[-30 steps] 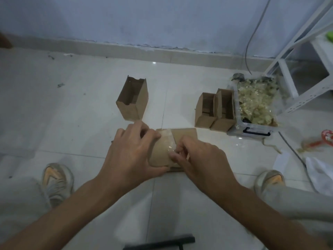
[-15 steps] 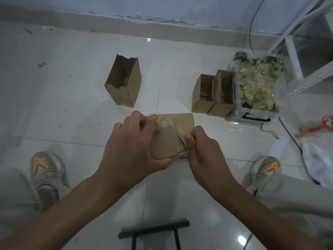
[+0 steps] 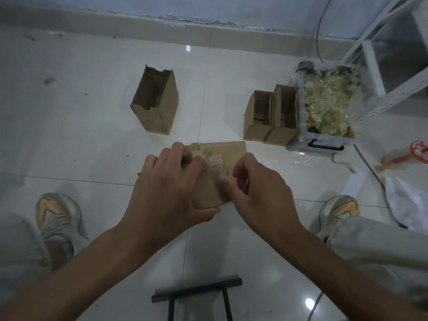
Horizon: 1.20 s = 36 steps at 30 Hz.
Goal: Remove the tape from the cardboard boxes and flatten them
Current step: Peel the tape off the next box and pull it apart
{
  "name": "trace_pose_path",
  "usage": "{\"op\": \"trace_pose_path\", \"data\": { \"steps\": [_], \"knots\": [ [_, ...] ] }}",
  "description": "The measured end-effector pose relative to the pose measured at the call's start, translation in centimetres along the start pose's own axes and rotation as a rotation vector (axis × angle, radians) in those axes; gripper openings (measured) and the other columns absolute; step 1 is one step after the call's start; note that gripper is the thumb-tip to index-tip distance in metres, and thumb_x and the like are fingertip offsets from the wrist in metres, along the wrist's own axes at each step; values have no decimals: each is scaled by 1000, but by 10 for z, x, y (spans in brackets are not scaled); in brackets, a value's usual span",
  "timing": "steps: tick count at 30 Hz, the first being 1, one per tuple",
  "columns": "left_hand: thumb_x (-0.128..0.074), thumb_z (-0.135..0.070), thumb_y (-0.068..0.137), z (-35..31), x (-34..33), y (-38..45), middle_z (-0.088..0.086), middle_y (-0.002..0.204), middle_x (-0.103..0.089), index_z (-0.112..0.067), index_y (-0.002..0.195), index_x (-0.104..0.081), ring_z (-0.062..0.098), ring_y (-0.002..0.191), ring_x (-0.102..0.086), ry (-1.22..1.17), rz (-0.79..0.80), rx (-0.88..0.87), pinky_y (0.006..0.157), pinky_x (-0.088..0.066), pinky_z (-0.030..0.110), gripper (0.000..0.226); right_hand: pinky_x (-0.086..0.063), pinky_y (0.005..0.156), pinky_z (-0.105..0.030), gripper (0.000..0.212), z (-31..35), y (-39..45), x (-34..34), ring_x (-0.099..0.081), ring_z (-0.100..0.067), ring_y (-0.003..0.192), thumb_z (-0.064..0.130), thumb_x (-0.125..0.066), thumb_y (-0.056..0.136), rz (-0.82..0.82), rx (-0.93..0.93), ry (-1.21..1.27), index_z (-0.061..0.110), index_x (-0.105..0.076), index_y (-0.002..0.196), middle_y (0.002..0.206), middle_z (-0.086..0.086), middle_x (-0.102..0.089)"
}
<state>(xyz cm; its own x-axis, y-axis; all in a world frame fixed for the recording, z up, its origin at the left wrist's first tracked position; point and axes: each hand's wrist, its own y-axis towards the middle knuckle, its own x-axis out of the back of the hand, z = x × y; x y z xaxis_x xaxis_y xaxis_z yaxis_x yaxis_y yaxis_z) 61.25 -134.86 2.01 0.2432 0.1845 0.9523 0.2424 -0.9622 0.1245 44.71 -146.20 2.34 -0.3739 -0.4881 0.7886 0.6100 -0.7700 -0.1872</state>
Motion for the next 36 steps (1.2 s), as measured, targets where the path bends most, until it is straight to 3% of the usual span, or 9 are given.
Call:
{"op": "trace_pose_path", "data": {
  "steps": [4,9,13,17,20,23,27,30,36],
  "knots": [
    [-70,-75,64,2,2,0,12,114,-59,-16,120,-62,27,90,-57,5,10,0,75,-49,40,82,-42,62,-18,20,-2,5,-1,-59,-5,69,41,-56,105,-80,56,68,28,-54,90,76,14,-59],
    [-71,-77,65,6,6,-2,10,115,-57,-18,122,-62,24,91,-54,-6,41,16,76,-49,39,83,-48,55,-33,29,-4,10,-1,-60,-16,63,22,-53,108,59,-188,575,10,-65,84,72,-2,-65],
    [-83,-73,62,7,7,-6,11,114,-58,-16,119,-63,27,91,-57,54,56,-4,77,-51,43,83,-48,53,-28,45,-1,11,3,-66,-17,66,38,-43,112,133,-217,666,12,-70,88,77,-2,-70],
    [-87,-68,60,4,4,-7,15,110,-62,-13,114,-67,31,88,-60,90,38,-44,78,-52,45,80,-49,58,-24,63,7,7,1,-63,-10,68,88,-42,84,127,-75,223,26,-57,83,77,6,-65],
    [-86,-66,63,5,4,-8,14,108,-61,-12,110,-67,30,87,-58,108,37,-61,77,-51,44,75,-45,59,-24,44,6,7,-3,-58,-9,65,71,-61,89,139,35,13,30,-46,81,73,11,-59],
    [-88,-67,60,7,5,-8,15,110,-61,-11,114,-67,31,88,-58,112,33,-56,77,-52,45,81,-53,63,-29,29,-1,10,-3,-62,-8,66,45,-64,100,109,45,178,31,-50,79,71,10,-62],
    [-87,-68,60,8,7,-8,15,113,-60,-12,117,-64,30,89,-58,78,30,-48,76,-53,45,83,-47,54,-23,28,-4,11,3,-62,-12,60,28,-62,105,182,-72,513,18,-57,79,66,4,-63],
    [-81,-72,63,8,9,-9,13,117,-58,-15,122,-60,28,93,-57,17,45,-25,77,-52,44,84,-47,55,-28,28,-5,11,7,-55,-17,61,23,-57,107,336,-273,874,12,-55,82,69,-5,-59],
    [-73,-75,64,7,13,-5,9,122,-57,-17,128,-63,15,98,-47,-111,21,-19,78,-45,34,87,-38,52,-21,31,-6,7,4,-41,-10,58,25,-52,107,434,-374,1279,15,-50,79,68,-1,-47]
  ]
}}
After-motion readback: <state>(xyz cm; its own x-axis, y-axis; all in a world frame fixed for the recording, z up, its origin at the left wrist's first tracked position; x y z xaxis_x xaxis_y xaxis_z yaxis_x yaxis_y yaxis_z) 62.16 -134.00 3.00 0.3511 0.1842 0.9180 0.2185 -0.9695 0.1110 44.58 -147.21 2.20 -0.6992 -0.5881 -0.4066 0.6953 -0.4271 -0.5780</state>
